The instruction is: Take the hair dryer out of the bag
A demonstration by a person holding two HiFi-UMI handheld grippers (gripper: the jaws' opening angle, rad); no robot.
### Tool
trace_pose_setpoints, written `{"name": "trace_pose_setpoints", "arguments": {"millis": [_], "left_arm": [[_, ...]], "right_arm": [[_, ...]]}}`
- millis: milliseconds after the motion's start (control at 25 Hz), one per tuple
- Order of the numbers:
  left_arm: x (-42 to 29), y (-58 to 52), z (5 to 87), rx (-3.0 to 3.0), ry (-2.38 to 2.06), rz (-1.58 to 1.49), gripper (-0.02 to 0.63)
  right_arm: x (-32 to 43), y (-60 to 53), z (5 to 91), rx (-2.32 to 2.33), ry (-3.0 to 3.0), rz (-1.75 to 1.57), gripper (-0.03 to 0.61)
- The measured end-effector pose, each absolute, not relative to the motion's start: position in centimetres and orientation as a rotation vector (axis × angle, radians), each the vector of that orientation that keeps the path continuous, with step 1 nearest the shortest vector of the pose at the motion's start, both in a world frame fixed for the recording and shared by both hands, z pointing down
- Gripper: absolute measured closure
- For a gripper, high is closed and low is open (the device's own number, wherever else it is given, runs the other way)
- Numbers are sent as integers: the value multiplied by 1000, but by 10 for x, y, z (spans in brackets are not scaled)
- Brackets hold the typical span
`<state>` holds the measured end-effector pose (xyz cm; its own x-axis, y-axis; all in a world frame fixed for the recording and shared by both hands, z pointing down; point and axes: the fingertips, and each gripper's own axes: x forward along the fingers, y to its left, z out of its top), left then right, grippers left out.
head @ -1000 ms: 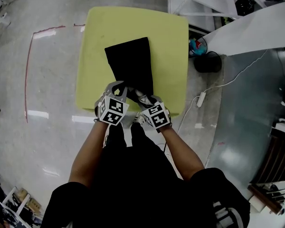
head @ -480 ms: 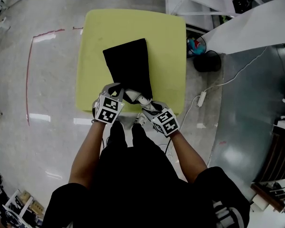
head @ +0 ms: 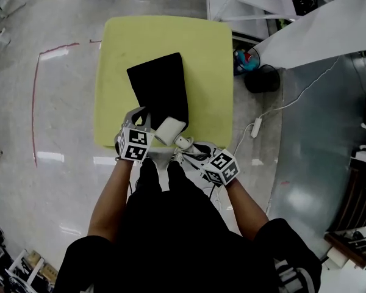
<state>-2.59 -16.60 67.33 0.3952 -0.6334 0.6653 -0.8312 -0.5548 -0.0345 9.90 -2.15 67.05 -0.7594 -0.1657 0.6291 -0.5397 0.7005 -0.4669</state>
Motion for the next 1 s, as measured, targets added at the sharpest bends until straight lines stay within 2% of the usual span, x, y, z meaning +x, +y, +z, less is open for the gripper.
{"name": "trace_pose_setpoints", "arguments": {"millis": [440,640,720,1000], "left_arm": [[-25,-134,661,2373,-1263,740,570],[-13,-109,651,2429,-1204,675,457],[-6,-99,647,2449,-1181,669,431],[-9,-100,596,2485,-1281,510,427]], "right_arm": [[88,-9,612,535,-2564,1137,406],[88,-32,575,609,-2685,1132,407],[91,-44,563,661,-2726,1119,407],[95,-91,534,863,-2818,1008,407]]}}
